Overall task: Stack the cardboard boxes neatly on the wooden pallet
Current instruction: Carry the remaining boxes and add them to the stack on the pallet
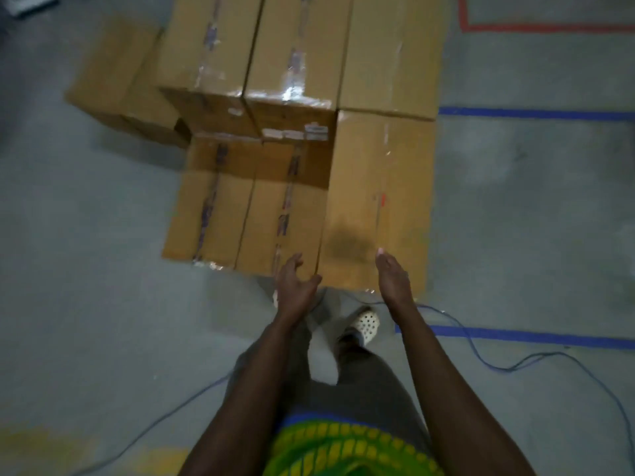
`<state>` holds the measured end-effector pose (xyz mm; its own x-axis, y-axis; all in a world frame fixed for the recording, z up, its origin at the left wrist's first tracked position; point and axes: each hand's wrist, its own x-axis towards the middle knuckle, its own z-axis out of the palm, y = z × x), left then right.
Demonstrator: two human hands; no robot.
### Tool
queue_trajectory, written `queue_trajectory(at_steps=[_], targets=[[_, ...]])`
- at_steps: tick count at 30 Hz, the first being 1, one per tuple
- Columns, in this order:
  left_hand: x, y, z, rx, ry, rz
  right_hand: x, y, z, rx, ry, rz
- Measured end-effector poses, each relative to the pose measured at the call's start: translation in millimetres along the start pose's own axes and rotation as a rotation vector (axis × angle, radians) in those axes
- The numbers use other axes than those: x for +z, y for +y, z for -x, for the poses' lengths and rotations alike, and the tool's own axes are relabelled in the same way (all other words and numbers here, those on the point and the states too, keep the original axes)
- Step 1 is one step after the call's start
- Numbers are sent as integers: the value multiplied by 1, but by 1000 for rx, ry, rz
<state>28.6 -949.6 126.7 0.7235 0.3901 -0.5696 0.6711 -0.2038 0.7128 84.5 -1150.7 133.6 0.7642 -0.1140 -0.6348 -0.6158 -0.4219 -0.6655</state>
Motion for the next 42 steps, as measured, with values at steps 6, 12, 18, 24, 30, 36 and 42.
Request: queue_trajectory(at_steps=[6, 12, 18, 24, 30, 36, 42], targets=[[-83, -16, 24, -10, 25, 47, 83, -25, 64, -115, -210, 207], [-202, -61, 0, 34, 75, 72, 192, -68, 86, -153, -225, 275], [-359, -116, -16, 76, 228, 107, 356, -143, 126, -200, -297, 292], [-480, -152, -26, 3, 388, 274, 496, -214, 180, -362, -545, 507], [-579, -183, -82, -73, 436, 419, 618, -270, 179, -385, -626, 557], [-719, -203, -180, -80, 490, 400, 764, -352, 142, -263, -661, 554], [-874, -180, -280, -72, 542, 452, 890, -501, 123, -314, -646, 389]])
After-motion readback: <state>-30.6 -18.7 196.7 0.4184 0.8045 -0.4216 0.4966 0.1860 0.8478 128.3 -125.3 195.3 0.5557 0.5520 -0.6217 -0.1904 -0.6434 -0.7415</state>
